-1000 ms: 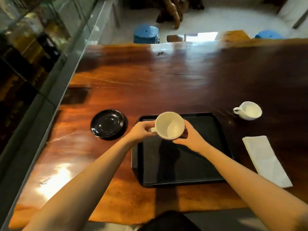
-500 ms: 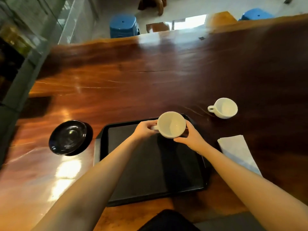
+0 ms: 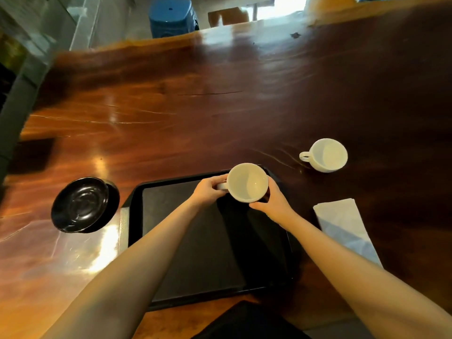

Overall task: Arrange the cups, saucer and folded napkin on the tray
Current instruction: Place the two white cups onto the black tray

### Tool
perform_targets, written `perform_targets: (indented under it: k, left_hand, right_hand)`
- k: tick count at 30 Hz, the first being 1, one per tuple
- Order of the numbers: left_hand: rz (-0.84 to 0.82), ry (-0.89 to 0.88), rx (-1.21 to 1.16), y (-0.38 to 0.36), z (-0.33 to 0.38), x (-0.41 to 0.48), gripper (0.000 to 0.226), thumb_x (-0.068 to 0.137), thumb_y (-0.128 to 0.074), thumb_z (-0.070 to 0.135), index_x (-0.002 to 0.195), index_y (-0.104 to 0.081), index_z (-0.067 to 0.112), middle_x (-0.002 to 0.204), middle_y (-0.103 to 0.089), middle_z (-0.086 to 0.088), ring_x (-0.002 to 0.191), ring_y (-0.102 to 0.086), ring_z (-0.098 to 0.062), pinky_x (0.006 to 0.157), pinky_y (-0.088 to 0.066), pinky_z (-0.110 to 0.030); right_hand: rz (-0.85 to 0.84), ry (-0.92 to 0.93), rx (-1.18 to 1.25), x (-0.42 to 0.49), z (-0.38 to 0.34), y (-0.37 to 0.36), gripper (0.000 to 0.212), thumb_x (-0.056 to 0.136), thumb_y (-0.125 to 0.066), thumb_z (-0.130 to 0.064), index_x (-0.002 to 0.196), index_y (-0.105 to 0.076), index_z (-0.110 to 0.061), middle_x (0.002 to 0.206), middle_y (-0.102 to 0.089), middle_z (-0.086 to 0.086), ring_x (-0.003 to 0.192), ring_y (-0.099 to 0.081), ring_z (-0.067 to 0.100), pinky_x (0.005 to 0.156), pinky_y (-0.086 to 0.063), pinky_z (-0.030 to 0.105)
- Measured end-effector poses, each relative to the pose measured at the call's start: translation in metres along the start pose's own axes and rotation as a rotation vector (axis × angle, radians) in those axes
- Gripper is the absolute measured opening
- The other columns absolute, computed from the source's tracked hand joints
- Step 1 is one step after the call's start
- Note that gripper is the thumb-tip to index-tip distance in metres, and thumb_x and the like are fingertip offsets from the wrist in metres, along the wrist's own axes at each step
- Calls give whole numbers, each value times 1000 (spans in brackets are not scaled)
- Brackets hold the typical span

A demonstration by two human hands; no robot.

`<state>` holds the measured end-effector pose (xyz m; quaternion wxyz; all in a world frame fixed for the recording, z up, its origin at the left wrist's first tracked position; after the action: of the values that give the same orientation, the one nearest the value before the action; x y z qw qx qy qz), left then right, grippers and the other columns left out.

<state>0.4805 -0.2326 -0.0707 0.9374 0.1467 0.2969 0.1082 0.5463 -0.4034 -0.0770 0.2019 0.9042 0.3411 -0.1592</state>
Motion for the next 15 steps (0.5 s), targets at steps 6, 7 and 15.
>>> perform_targets:
  k: [6, 7, 15]
  left_hand:
    - [-42, 4, 50, 3, 0, -2, 57, 83, -59, 1, 134, -53, 25, 132, -60, -1, 122, -54, -18, 106, -42, -37]
    - [-46, 12, 55, 4, -2, -2, 59, 83, -60, 2, 136, -50, 25, 134, -59, -2, 123, -53, -19, 106, -42, -39]
    - [-49, -38, 487, 33, -13, -22, 55, 90, -54, 10, 143, -39, 12, 146, -47, -8, 133, -46, -22, 107, -37, -31]
  right_hand:
    - [8, -37, 1, 1, -1, -1, 86, 72, -74, 1, 141, -29, -21, 142, -38, 1, 125, -34, 8, 101, -28, 27]
    - [12, -46, -12, 1, -1, -1, 86, 72, -74, 1, 141, -29, -20, 142, -38, 2, 127, -34, 10, 101, -28, 28]
    - [49, -253, -78, -7, 5, 0, 84, 74, -72, 1, 143, -26, -14, 148, -35, 9, 131, -43, 25, 104, -42, 42]
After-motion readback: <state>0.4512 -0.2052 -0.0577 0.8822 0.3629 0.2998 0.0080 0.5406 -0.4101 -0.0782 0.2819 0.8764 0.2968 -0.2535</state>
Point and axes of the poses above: each hand's wrist, its own x-axis towards the middle knuckle, its own y-axis out of the back of the hand, z = x × y, the point moved 5 cm from there along x, towards the middle knuckle
